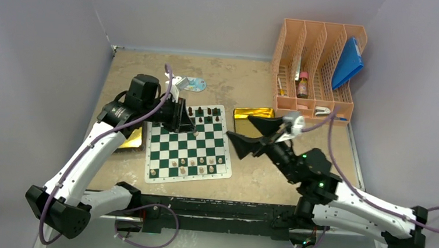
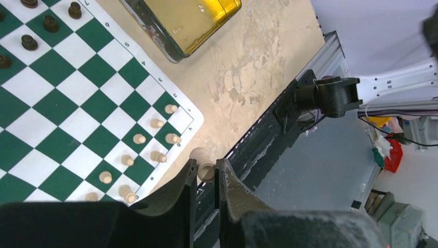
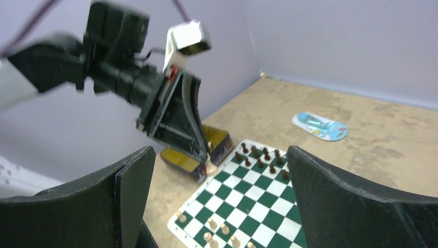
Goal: Set up the chess pieces on the board
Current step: Place the chess piece on the chessboard.
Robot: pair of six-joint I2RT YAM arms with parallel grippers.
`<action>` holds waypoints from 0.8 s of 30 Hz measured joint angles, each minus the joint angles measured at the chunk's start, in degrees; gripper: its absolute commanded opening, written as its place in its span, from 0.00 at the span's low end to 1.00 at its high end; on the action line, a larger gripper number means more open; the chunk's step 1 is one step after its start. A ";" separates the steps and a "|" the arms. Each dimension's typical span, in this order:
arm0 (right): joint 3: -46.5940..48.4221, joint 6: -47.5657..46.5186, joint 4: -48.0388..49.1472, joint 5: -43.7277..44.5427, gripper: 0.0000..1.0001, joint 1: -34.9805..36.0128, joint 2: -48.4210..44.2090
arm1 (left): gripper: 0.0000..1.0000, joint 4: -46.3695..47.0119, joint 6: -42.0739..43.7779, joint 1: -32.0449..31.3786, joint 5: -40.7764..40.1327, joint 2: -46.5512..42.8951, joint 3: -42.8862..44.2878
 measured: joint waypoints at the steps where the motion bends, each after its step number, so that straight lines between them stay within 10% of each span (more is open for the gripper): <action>1: 0.35 0.55 -1.84 1.92 0.99 0.00 -2.38 | 0.00 0.59 -0.33 -0.68 -0.90 0.33 0.02; 24: 7.17 3.58 -21.18 18.03 0.99 -0.26 -16.33 | 0.00 23.04 -6.88 -28.50 -28.02 8.17 -18.21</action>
